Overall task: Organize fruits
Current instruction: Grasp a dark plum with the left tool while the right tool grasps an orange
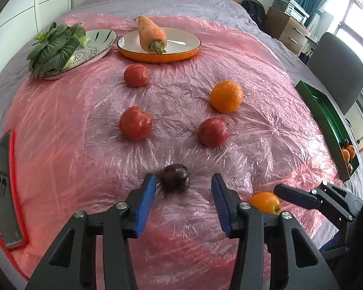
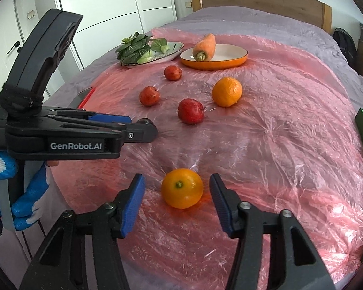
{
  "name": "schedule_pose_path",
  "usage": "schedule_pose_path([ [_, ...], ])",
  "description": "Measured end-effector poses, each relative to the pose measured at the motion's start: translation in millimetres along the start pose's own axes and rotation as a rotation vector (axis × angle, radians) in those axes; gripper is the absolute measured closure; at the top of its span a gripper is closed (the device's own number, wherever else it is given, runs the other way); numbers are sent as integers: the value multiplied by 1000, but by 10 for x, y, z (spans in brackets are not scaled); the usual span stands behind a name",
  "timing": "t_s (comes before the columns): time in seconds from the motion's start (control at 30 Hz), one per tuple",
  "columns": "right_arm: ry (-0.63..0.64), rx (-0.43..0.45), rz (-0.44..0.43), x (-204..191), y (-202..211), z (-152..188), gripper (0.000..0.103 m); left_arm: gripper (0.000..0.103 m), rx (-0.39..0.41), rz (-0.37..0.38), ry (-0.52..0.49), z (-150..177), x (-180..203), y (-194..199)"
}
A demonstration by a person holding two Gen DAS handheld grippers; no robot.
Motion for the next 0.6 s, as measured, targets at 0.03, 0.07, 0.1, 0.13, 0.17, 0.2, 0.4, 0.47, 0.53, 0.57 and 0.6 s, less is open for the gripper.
schedule_pose_path([
  [0.03,-2,-4,-4,7,-17,3,14,65,-5,5,4,1,2,-21],
  [0.07,0,-7,-3,11,-27,10,22,65,-7,5,4,-1,2,-39],
  [0.1,3,-13,-2,16,-45,19,27,65,-7,2,2,-4,2,-49],
  [0.13,4,-17,-3,16,-64,25,29,65,-8,2,2,-6,1,-60],
  [0.17,5,-19,-2,20,-73,31,32,66,-9,0,3,-7,-9,-67],
  [0.2,7,-21,-1,22,-82,40,34,67,-10,-1,4,-7,-15,-72],
  [0.4,18,-37,5,20,-145,91,35,73,-22,-7,10,30,-54,-138],
  [0.47,21,-41,8,19,-160,101,37,73,-22,-11,5,26,-53,-156],
  [0.53,19,-45,9,27,-171,111,39,73,-22,-17,-1,32,-47,-164],
  [0.57,17,-46,9,33,-175,113,41,73,-19,-21,-5,34,-43,-162],
  [0.6,16,-46,9,36,-178,113,41,75,-17,-27,-7,36,-42,-159],
])
Point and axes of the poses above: each gripper's, at about its wrist camera, not at the fingertips, and y roughly against the way its jaws point, x to its right, z to its underside, the point moved 9 cm from there along -y, roughly the way its jaws point, and after that the axes turned 2 degrees about y, right-handed, at the moved point
